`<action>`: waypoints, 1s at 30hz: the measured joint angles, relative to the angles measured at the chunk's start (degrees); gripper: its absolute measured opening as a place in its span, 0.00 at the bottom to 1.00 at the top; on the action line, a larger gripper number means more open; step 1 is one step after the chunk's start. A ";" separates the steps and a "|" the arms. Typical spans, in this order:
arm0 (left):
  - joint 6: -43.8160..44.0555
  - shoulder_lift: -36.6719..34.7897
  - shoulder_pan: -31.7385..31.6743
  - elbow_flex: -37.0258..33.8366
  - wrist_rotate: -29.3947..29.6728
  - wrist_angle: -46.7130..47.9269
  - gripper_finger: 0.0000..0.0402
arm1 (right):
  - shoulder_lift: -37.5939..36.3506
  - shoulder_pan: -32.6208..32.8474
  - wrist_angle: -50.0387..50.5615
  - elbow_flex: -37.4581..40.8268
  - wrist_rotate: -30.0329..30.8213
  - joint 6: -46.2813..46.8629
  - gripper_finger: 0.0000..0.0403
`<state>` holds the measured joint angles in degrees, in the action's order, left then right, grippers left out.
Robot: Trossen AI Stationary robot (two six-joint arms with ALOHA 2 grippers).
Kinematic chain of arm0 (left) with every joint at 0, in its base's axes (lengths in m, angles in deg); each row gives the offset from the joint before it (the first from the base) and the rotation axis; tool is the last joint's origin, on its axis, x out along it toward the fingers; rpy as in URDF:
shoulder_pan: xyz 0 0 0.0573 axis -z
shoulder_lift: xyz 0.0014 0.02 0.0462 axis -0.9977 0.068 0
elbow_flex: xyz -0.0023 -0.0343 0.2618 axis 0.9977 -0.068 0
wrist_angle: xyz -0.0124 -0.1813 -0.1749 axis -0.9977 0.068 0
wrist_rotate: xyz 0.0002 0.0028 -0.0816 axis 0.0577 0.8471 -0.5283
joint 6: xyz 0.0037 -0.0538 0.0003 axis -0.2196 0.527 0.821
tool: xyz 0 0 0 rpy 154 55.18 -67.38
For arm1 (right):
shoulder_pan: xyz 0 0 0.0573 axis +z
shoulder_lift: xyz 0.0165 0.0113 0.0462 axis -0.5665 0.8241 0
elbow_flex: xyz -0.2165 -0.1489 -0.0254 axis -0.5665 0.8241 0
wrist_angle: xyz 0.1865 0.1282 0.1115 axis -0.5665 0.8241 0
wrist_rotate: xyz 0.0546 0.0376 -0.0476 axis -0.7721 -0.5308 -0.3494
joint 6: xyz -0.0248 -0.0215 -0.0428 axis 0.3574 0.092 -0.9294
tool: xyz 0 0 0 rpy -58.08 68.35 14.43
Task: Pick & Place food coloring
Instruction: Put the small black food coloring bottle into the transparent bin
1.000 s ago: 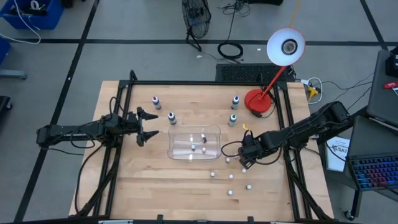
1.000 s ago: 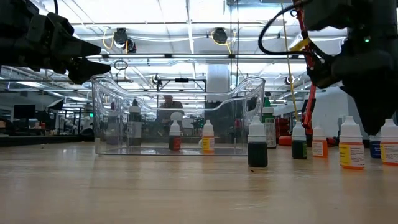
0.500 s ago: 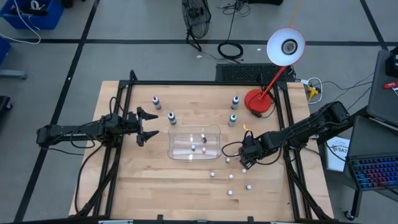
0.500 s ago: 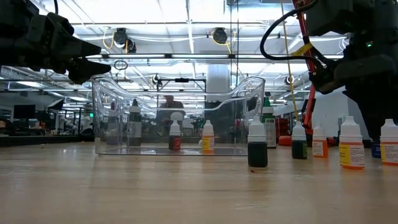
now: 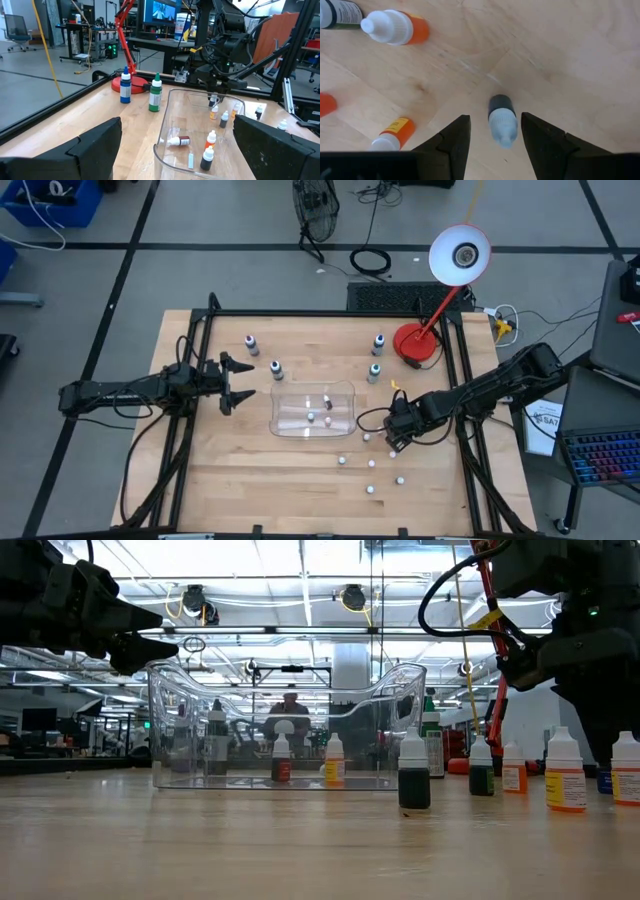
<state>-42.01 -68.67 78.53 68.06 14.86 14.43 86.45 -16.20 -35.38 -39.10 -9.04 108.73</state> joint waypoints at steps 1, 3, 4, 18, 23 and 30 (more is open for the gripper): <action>0.00 0.02 0.00 0.00 -0.01 0.00 0.94 | 0.00 0.00 0.12 0.00 -0.02 0.00 0.40; 0.00 0.01 0.00 0.00 0.00 0.00 0.94 | 0.00 0.00 0.43 0.00 -0.04 0.00 0.37; 0.00 0.02 0.00 0.00 -0.02 0.00 0.94 | 0.00 0.00 0.50 0.00 -0.07 0.00 0.36; 0.00 0.00 0.00 0.00 -0.02 0.00 0.94 | -0.04 0.02 0.17 -0.02 1.11 -4.19 0.12; 0.00 0.00 0.00 0.00 0.00 0.00 0.94 | -0.02 0.02 -1.08 -0.34 4.67 -7.42 0.12; 0.00 0.02 0.00 0.00 0.00 0.00 0.94 | 0.00 -0.28 2.36 -9.54 11.44 -14.80 0.12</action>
<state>-42.01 -68.65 78.53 68.06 14.87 14.43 86.45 -16.49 -33.02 -48.64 2.40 93.93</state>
